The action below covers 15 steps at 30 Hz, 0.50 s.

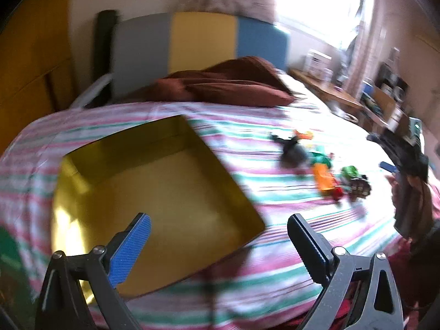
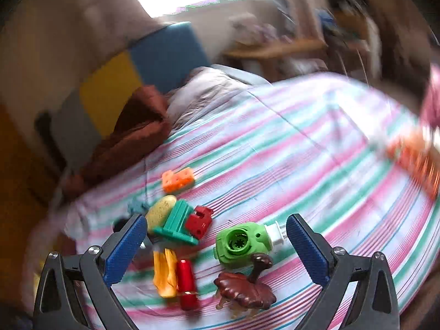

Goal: Organize rigid objects
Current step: 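Move both grippers over the toy pile, left toward the yellow piece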

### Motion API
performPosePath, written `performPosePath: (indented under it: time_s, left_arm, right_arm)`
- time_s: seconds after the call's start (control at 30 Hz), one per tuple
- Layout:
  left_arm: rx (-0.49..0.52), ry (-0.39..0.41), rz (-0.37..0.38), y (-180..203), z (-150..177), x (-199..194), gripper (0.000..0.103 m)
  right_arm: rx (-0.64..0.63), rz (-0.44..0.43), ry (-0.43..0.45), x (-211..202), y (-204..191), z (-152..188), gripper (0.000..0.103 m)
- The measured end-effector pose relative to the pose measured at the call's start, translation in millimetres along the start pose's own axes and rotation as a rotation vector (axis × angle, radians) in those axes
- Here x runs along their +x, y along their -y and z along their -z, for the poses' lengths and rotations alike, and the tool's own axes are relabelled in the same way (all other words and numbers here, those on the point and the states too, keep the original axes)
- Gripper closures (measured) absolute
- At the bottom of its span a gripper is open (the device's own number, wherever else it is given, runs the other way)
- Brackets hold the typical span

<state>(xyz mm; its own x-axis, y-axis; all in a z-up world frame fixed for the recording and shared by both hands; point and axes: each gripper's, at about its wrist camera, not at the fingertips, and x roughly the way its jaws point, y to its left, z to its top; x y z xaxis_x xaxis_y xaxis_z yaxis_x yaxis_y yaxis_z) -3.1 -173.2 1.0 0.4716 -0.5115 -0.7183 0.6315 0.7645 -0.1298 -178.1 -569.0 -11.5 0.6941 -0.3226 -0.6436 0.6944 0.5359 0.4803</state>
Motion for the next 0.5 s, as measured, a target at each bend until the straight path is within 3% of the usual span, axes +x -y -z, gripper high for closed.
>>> performPosePath:
  time_s: [0.2, 0.5]
  left_arm:
    - [0.064, -0.093, 0.105, 59, -30, 55, 0.005]
    - [0.105, -0.244, 0.202, 127, -48, 133, 0.029]
  right_arm:
    - [0.096, -0.055, -0.011, -4, 18, -5, 0.0]
    - [0.121, -0.133, -0.088, 3, 11, 2, 0.0]
